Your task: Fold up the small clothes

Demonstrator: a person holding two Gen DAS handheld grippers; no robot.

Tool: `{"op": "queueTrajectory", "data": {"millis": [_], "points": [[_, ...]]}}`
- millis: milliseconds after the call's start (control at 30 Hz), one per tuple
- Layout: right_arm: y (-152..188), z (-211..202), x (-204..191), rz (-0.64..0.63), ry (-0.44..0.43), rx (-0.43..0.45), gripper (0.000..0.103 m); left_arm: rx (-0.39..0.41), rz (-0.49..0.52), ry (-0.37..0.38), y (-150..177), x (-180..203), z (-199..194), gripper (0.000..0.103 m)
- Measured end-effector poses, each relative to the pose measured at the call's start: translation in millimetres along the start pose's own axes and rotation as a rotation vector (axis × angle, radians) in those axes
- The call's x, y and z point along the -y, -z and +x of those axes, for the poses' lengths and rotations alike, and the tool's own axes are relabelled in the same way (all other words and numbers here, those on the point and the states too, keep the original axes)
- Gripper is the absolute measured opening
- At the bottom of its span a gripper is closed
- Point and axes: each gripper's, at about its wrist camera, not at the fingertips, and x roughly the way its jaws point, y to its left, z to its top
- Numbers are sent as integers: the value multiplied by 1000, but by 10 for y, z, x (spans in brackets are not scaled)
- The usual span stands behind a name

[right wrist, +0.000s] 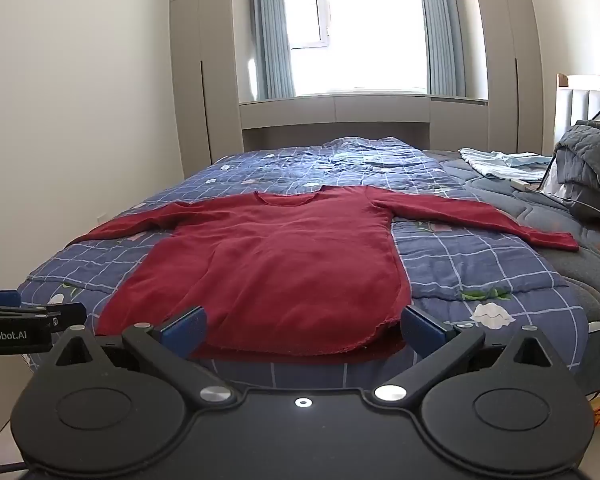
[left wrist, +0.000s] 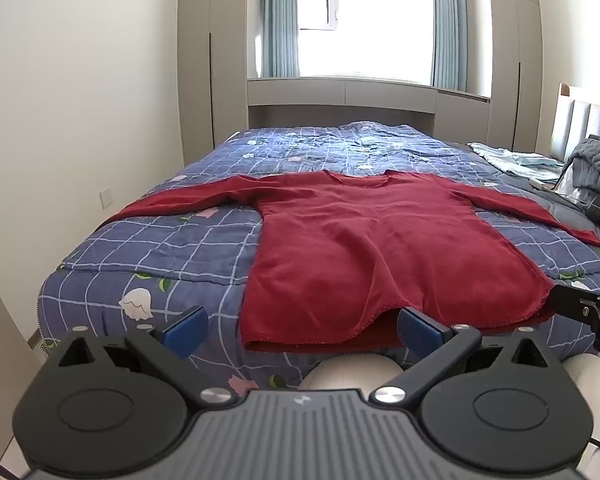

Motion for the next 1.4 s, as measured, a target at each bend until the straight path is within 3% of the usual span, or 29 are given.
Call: {"op": "queueTrajectory", "data": {"millis": [1400], "points": [[16,27,-2,-2,-4,-12,103,-12,-11,10,31,5,49,103]]}}
